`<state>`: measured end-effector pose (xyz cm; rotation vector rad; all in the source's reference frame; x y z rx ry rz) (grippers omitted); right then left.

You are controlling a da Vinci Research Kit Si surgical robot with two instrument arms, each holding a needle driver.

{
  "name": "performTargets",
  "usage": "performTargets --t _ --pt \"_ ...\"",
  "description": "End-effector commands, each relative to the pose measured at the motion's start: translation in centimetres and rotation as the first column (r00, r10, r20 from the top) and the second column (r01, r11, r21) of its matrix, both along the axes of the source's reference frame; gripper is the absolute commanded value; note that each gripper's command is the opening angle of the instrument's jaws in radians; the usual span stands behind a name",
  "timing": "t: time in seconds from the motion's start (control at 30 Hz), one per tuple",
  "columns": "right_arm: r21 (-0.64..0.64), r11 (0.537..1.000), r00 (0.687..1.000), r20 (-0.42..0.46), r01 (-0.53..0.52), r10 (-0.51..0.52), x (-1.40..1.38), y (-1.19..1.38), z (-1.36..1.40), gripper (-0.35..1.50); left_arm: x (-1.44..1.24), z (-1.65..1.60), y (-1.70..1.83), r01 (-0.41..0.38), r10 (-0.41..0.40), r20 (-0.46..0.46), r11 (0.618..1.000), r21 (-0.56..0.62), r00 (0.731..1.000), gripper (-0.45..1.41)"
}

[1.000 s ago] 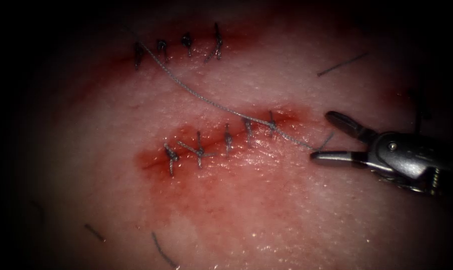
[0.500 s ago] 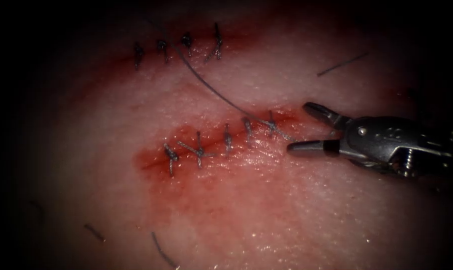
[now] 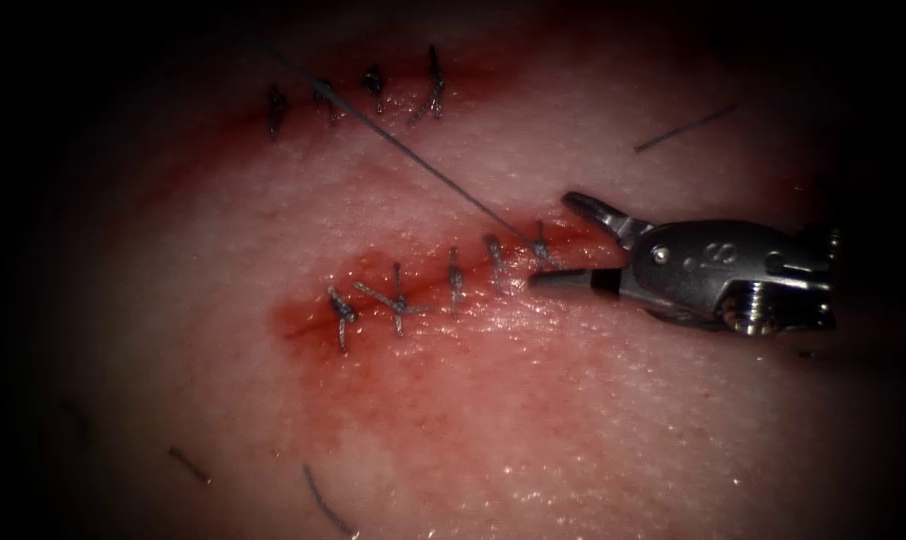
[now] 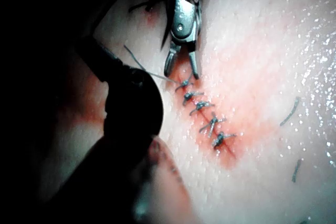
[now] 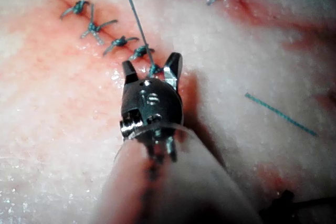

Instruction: Wound Closure

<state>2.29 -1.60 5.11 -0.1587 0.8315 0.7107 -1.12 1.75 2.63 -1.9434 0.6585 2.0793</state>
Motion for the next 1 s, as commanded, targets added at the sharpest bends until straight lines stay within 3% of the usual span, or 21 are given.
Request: performTargets --t 0.03,1.0 --pt "-0.018 1.000 1.000 -0.006 -0.003 0.002 0.13 -0.05 0.06 1.25 -0.08 0.06 -0.01 0.001 -0.001 0.000 1.000 -0.001 1.000 -0.45" --pt "-0.123 0.992 1.000 -0.016 -0.002 0.000 0.64 0.11 0.33 1.28 -0.50 -0.34 -0.26 -0.035 0.035 0.011 0.999 -0.004 0.999 -0.45"
